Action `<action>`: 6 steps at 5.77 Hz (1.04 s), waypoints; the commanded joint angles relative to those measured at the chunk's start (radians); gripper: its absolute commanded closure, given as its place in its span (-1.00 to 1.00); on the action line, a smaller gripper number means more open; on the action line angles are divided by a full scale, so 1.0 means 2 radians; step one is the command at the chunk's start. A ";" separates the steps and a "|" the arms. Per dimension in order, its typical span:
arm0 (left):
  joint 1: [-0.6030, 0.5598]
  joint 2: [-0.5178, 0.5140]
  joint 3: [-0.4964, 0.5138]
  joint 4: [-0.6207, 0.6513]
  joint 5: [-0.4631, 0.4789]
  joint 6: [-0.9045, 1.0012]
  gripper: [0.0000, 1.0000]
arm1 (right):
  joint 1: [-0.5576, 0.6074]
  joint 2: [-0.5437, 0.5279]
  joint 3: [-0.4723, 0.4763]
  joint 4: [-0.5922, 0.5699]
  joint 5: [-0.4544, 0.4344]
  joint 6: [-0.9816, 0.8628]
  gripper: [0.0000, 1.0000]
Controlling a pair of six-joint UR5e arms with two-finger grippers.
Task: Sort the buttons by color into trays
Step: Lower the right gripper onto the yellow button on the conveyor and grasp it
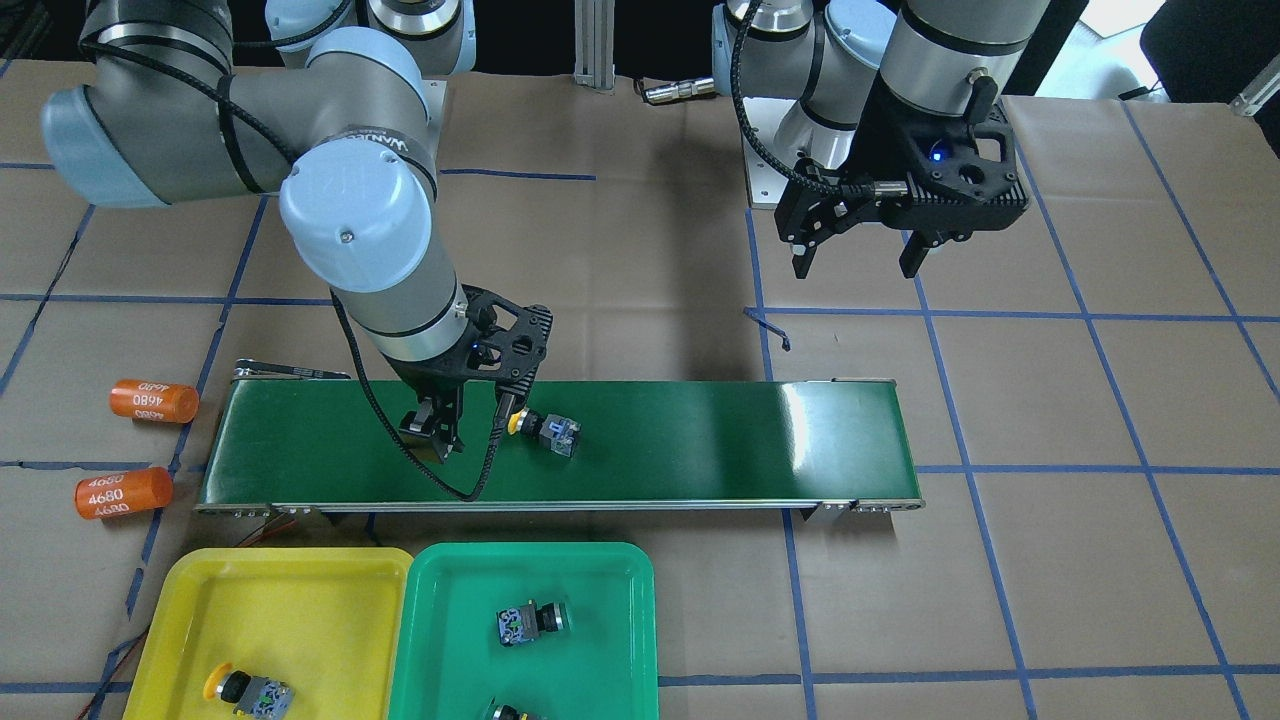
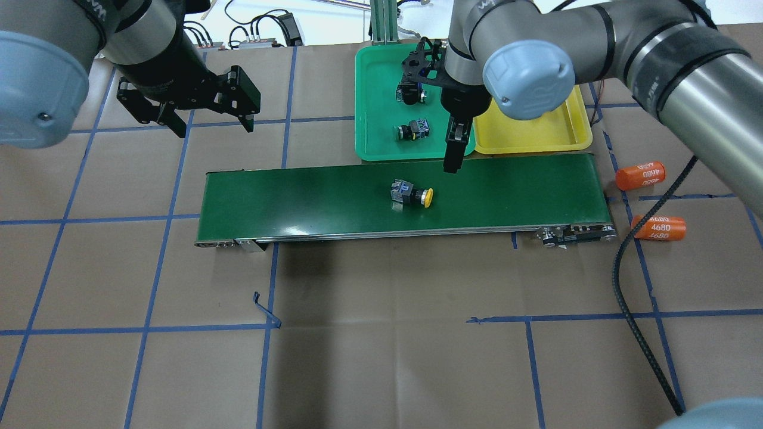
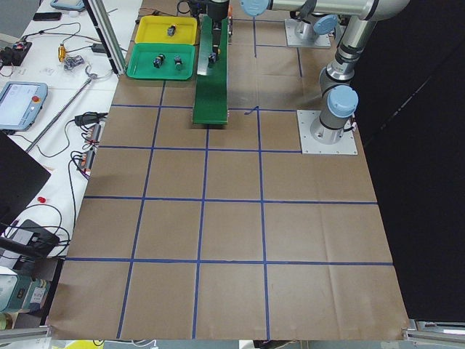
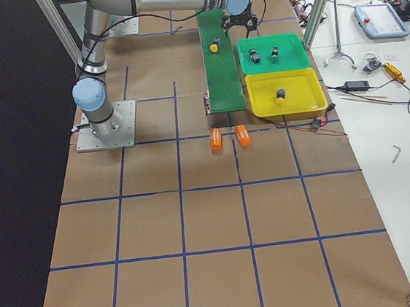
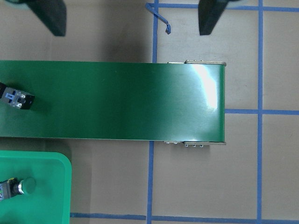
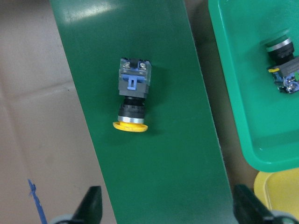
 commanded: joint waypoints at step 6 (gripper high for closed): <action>0.000 0.001 -0.001 0.000 -0.007 0.024 -0.98 | 0.002 0.002 0.130 -0.213 -0.056 -0.085 -1.00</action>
